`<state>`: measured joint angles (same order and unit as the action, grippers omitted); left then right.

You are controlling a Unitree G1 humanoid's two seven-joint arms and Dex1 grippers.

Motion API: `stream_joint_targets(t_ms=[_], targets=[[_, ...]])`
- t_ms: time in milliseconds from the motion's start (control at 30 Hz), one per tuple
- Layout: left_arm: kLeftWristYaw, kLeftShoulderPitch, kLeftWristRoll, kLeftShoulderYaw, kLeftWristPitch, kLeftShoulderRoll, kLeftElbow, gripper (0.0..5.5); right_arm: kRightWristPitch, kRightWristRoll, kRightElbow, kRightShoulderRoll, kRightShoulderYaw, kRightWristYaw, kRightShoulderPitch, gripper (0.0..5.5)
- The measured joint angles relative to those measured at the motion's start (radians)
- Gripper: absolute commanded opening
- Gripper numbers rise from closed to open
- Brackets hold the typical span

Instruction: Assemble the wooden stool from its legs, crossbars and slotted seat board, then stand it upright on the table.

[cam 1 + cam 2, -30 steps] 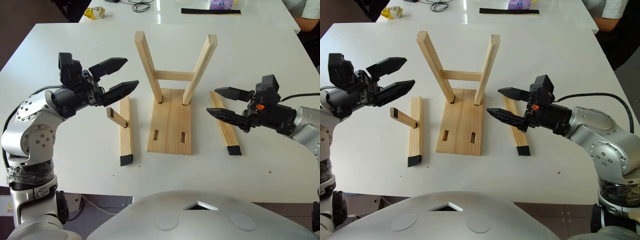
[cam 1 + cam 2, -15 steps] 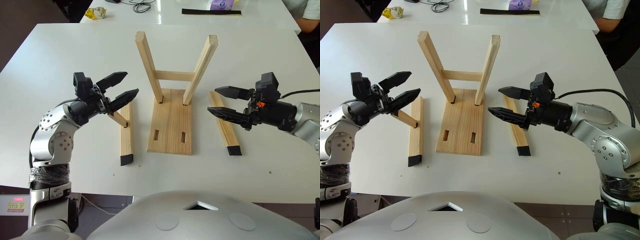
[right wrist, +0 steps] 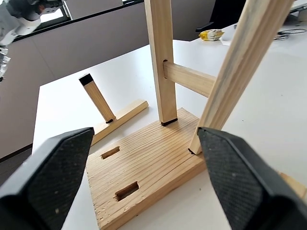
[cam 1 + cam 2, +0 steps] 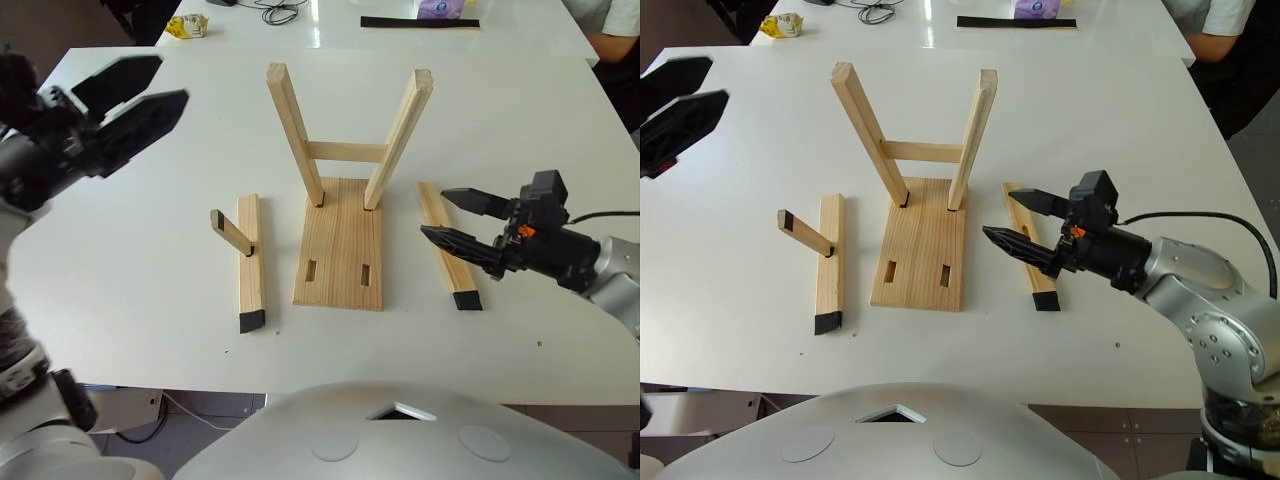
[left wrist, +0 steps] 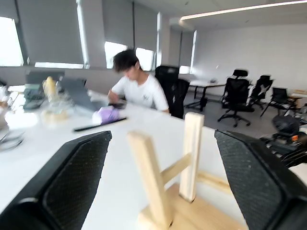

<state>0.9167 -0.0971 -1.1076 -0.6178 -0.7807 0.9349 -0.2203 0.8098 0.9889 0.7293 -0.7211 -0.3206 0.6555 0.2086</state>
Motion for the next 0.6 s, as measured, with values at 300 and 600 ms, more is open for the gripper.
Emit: stream_joint_targets(t_ms=[300, 600], targets=[[0.395, 0.707, 0.246, -0.007, -0.097, 0.126, -0.26, 3.99, -0.05, 0.032, 0.125, 0.093, -0.134, -0.114, 0.244, 3.98], [-0.258, 0.539, 0.268, 0.157, -0.462, -0.17, -0.409, 3.99, -0.057, 0.032, 0.115, 0.047, -0.101, -0.135, 0.159, 3.98]])
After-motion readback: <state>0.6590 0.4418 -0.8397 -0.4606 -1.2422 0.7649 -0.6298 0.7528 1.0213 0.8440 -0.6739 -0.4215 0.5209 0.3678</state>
